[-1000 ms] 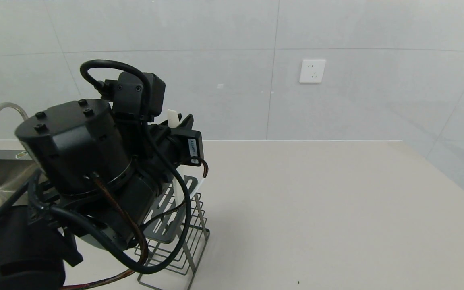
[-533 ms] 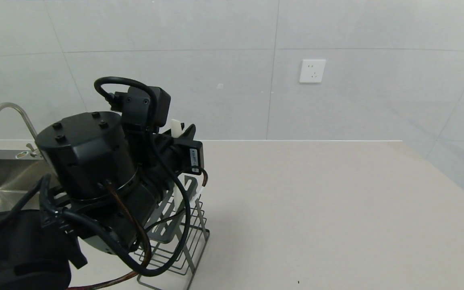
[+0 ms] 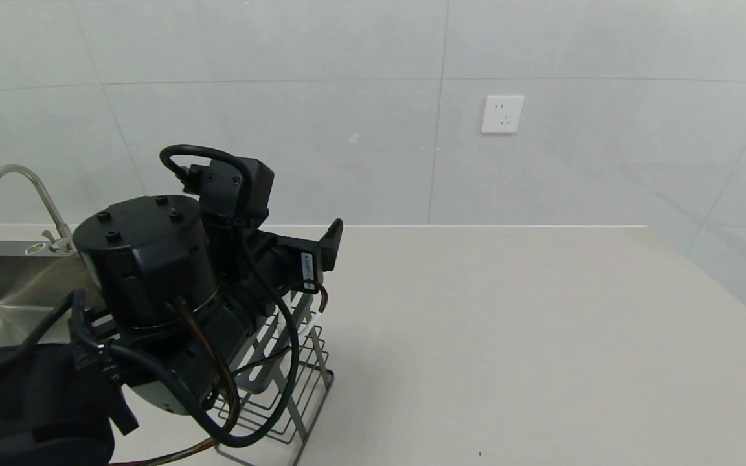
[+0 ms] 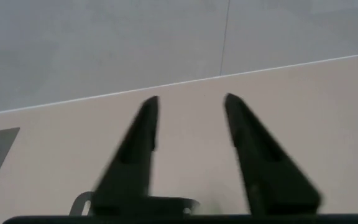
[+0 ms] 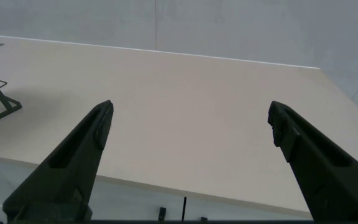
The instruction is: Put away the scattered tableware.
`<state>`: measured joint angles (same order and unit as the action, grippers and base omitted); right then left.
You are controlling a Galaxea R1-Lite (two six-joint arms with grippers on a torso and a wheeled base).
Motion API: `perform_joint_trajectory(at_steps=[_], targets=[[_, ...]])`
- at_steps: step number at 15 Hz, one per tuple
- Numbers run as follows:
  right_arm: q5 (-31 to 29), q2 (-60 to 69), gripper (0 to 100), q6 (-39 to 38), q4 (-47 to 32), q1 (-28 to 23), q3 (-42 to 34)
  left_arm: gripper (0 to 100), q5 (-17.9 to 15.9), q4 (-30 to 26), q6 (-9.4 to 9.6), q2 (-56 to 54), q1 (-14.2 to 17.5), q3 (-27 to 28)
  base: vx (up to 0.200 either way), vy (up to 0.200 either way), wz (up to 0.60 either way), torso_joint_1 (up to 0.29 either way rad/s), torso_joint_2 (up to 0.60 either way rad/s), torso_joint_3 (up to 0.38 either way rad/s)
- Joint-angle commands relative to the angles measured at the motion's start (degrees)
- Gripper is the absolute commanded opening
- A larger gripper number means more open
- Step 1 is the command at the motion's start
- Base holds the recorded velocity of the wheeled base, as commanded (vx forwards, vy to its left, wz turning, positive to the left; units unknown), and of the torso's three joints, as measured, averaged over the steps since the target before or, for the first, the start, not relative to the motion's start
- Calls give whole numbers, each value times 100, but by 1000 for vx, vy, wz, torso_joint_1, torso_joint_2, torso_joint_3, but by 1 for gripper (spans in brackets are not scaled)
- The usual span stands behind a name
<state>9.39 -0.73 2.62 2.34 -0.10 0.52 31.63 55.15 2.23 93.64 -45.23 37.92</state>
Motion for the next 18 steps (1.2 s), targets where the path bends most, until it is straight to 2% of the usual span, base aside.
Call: perform_joint_trajectory(at_steps=[1, 2, 3, 4, 6, 7, 8, 9, 11, 12, 13, 14, 17, 18], targets=[[2, -6, 100, 2, 3, 1, 0, 100, -26, 5, 32, -3, 84, 31, 0, 0, 0, 0, 0, 0], [2, -6, 100, 2, 3, 1, 0, 100, -219, 5, 102, -82, 146, 119, 0, 0, 0, 0, 0, 0], [2, -6, 100, -7, 3, 1, 0, 100, -553, 66, 137, -144, 146, 163, 0, 0, 0, 0, 0, 0], [2, -6, 100, -7, 3, 1, 0, 100, -1142, 295, 243, -284, 198, 145, 0, 0, 0, 0, 0, 0], [2, -6, 100, -16, 3, 1, 0, 100, -2372, 646, 673, -495, 638, 101, 0, 0, 0, 0, 0, 0], [2, -6, 100, -25, 3, 1, 0, 100, -3058, 620, 840, -618, 796, 92, 0, 0, 0, 0, 0, 0], [-7, -6, 100, -34, 3, 1, 0, 100, -3550, 593, 902, -733, 928, 92, 0, 0, 0, 0, 0, 0], [-7, -6, 100, -34, 3, 1, 0, 100, -3629, 576, 902, -777, 946, 92, 0, 0, 0, 0, 0, 0], [-7, -6, 100, -51, 65, 1, -8, 100, -3937, 567, 761, -979, 946, -242, 0, 0, 0, 0, 0, 0], [-7, -6, 100, -51, 65, 1, -8, 100, -3937, 567, 761, -979, 946, -242, 0, 0, 0, 0, 0, 0], [-7, -6, 100, -60, 65, 1, -8, 100, -4385, 629, 568, -1137, 1253, -664, 0, 0, 0, 0, 0, 0], [2, -6, 100, -51, 65, 1, -8, 100, -4429, 743, 506, -1146, 1429, -778, 0, 0, 0, 0, 0, 0], [2, -6, 100, -42, 56, 1, -8, 100, -4763, 1472, 120, -1330, 1526, -804, 0, 0, 0, 0, 0, 0], [2, -6, 100, -42, 56, 1, -8, 100, -4763, 1481, 49, -1445, 1578, -848, 0, 0, 0, 0, 0, 0]])
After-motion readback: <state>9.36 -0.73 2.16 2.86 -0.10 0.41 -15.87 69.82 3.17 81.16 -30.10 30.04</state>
